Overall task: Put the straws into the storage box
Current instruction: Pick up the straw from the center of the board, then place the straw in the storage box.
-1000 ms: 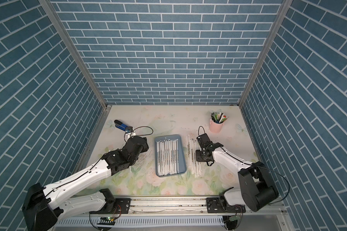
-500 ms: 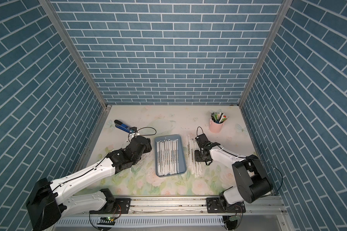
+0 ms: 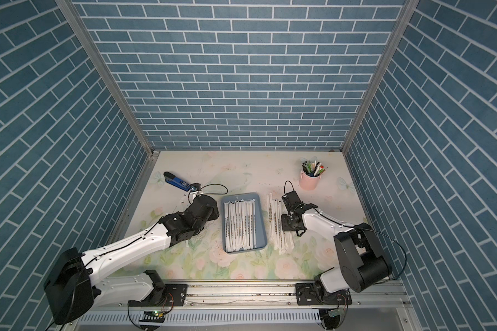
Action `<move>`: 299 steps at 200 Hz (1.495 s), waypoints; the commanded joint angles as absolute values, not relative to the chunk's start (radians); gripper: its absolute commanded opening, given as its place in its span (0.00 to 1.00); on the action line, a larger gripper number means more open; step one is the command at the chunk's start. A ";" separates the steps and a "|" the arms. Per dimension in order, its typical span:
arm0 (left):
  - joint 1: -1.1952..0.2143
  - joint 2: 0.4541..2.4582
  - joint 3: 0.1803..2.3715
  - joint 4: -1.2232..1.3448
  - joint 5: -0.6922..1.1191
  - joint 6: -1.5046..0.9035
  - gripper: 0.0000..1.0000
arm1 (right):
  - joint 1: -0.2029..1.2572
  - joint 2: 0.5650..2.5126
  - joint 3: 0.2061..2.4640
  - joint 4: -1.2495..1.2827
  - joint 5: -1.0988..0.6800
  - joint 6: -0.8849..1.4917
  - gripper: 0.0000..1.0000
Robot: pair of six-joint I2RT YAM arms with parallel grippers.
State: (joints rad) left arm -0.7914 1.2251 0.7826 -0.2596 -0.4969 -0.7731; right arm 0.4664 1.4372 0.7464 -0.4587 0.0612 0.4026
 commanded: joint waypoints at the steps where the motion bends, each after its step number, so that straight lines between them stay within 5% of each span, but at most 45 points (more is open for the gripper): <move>1: -0.787 1.242 0.819 -0.290 -0.512 -0.771 0.60 | 0.466 1.382 0.810 -0.553 0.103 0.376 0.03; 114: -0.788 1.220 0.796 -0.314 -0.546 -0.815 0.59 | 0.800 1.392 0.879 -0.294 0.053 0.717 0.02; 299: -0.788 1.202 0.767 -0.314 -0.538 -0.818 0.59 | 0.802 1.630 0.805 -0.139 -0.051 0.744 0.02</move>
State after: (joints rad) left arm -0.7914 1.2171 0.7853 -0.2958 -0.5304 -0.8154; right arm 0.8040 1.6112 0.8036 -0.1471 -0.0505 0.7292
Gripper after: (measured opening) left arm 0.592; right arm 0.048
